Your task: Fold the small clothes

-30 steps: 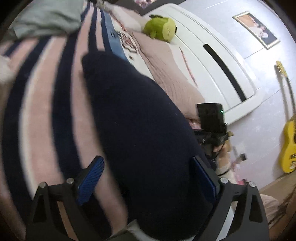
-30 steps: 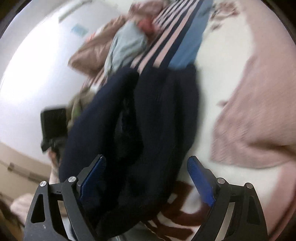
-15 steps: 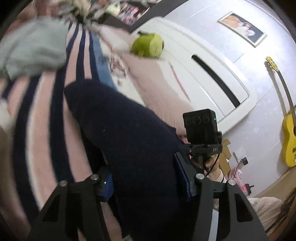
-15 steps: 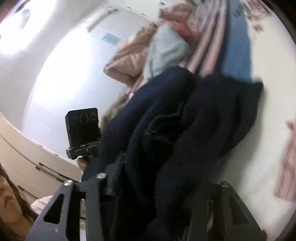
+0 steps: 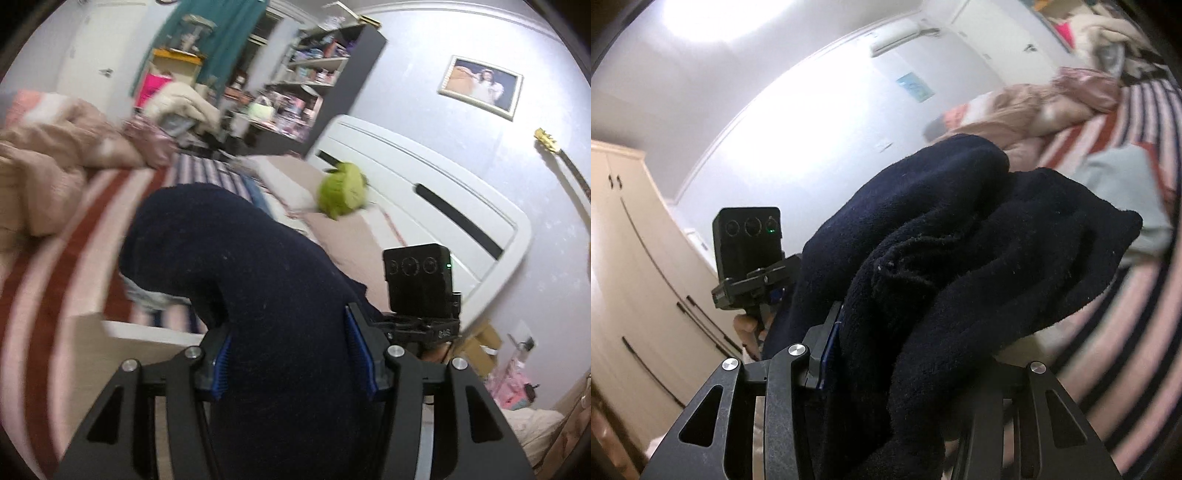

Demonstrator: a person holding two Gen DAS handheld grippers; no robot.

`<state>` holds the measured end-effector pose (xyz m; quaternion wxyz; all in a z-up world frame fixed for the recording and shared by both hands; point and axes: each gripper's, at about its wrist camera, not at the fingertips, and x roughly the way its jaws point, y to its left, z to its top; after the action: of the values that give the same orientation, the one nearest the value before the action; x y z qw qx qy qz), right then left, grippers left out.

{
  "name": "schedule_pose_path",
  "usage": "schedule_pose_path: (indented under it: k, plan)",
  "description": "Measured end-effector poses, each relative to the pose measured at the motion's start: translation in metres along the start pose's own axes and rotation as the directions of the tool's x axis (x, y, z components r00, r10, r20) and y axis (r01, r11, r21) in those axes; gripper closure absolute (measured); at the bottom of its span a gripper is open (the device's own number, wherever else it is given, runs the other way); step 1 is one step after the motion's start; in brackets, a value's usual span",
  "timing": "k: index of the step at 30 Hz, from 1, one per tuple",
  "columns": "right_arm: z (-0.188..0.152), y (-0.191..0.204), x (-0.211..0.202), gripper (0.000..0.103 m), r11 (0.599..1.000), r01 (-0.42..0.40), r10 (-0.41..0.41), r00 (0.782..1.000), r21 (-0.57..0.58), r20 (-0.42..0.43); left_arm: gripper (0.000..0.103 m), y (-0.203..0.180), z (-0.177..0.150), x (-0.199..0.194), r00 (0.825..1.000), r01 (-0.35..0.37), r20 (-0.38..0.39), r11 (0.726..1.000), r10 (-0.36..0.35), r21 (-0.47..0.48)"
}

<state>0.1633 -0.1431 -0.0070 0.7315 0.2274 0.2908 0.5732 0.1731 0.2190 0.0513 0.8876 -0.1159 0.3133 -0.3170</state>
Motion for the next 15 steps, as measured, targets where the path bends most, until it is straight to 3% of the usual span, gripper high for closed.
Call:
schedule_pose_path:
  k: [3, 5, 10, 12, 13, 15]
  plan:
    - [0.007, 0.011, 0.057, 0.066, 1.0, -0.02, 0.021, 0.999, 0.013, -0.049, 0.053, 0.04, 0.0, -0.02, 0.997, -0.076, -0.005, 0.997, 0.076, -0.034]
    - [0.001, 0.007, 0.089, 0.066, 0.998, -0.015, 0.02, 0.996, 0.054, -0.089, 0.053, 0.08, -0.01, -0.018, 0.991, -0.123, -0.062, 0.99, 0.119, -0.067]
    - [-0.042, -0.026, 0.154, 0.066, 0.978, 0.155, -0.122, 0.967, 0.137, -0.223, 0.051, 0.176, -0.065, 0.023, 0.954, -0.248, -0.227, 0.944, 0.199, -0.218]
    - [-0.055, -0.043, 0.158, 0.065, 0.97, 0.175, -0.131, 0.961, 0.17, -0.245, 0.049, 0.186, -0.075, 0.021, 0.972, -0.194, -0.183, 0.941, 0.147, -0.275]
    - [-0.057, -0.047, 0.156, 0.06, 0.97, 0.167, -0.12, 0.961, 0.178, -0.249, 0.046, 0.186, -0.075, 0.02, 0.975, -0.184, -0.175, 0.941, 0.137, -0.283]
    - [-0.057, -0.046, 0.152, 0.057, 0.973, 0.173, -0.131, 0.959, 0.151, -0.252, 0.04, 0.179, -0.072, 0.025, 0.962, -0.23, -0.202, 0.945, 0.185, -0.231]
